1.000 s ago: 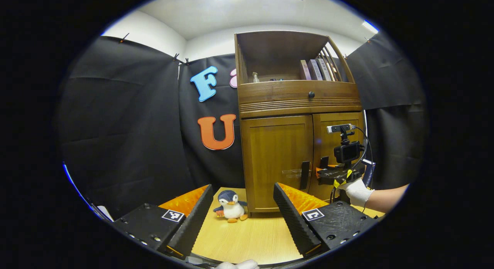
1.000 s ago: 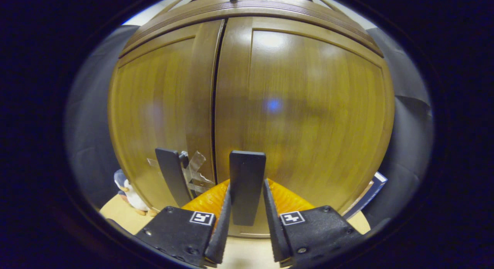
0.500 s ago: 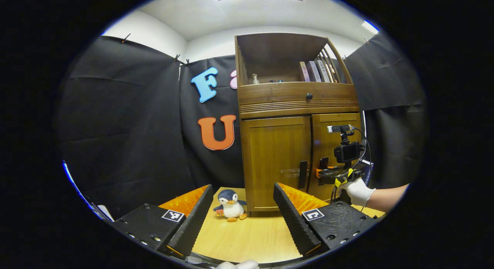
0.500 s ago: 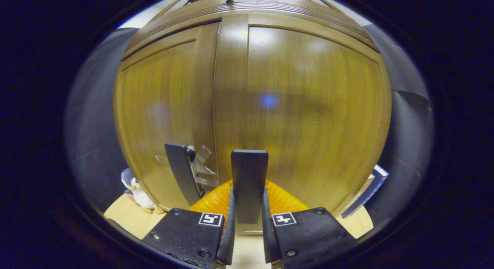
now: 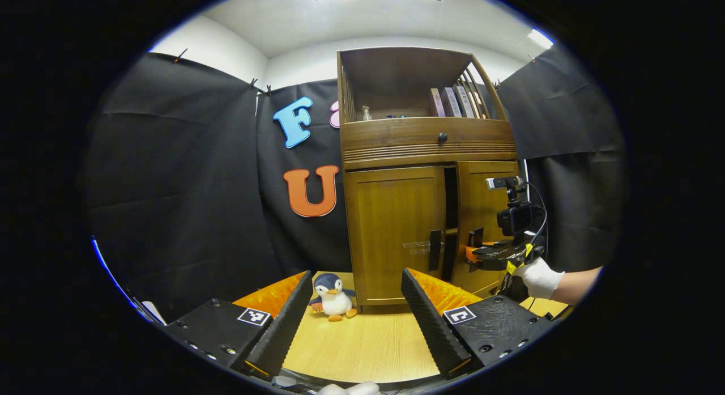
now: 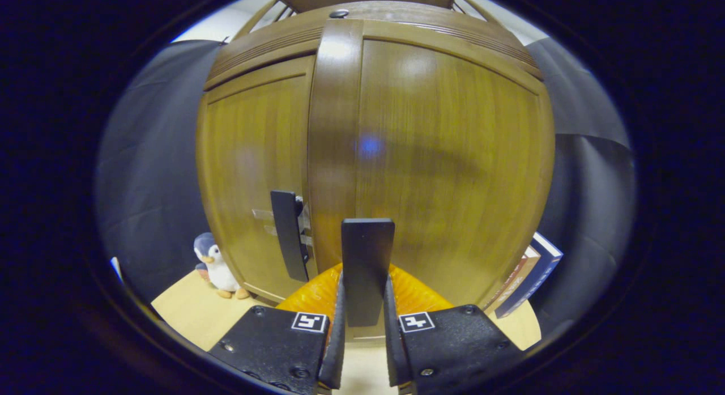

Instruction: Open the right door of the double-door shoe cabinet with the right hand, and open the left door with the left hand.

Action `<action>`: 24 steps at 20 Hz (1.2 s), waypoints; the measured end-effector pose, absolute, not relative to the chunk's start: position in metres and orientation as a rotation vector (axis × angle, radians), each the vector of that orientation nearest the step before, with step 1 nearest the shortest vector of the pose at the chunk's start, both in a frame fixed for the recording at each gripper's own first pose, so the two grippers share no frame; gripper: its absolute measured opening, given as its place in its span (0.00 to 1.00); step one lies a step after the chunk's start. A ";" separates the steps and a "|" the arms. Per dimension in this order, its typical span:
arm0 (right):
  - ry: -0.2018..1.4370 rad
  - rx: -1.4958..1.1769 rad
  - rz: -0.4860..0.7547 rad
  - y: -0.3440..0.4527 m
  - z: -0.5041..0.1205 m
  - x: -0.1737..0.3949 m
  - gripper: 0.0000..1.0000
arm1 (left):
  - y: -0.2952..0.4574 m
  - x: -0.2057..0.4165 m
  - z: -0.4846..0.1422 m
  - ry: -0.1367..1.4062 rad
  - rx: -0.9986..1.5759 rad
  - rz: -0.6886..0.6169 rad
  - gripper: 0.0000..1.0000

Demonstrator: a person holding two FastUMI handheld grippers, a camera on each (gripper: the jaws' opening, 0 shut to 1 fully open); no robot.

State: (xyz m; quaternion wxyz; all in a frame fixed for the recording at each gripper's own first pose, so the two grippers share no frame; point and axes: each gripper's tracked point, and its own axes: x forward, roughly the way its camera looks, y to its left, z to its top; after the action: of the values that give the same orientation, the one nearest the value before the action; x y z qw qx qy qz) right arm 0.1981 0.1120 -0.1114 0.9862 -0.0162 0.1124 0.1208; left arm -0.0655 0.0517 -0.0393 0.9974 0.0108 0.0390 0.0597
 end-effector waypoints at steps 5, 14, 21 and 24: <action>0.223 -0.038 0.255 0.094 -0.117 0.169 0.33 | 0.046 -0.068 -0.040 0.079 0.018 0.101 0.95; 0.221 -0.034 0.255 0.055 -0.123 0.122 0.33 | 0.022 -0.061 -0.041 0.077 0.020 0.024 0.95; 0.223 -0.021 0.218 0.008 -0.127 0.089 0.31 | -0.002 -0.050 -0.041 0.074 0.024 -0.047 0.95; 0.221 -0.012 0.190 -0.012 -0.129 0.079 0.29 | -0.012 -0.047 -0.041 0.074 0.025 -0.076 0.95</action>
State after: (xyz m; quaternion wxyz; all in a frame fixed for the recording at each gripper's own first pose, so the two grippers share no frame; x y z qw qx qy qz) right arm 0.0794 -0.0117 -0.1288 0.9894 -0.0058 0.1103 0.0947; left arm -0.0472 -0.0120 -0.0414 0.9985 0.0124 0.0370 -0.0382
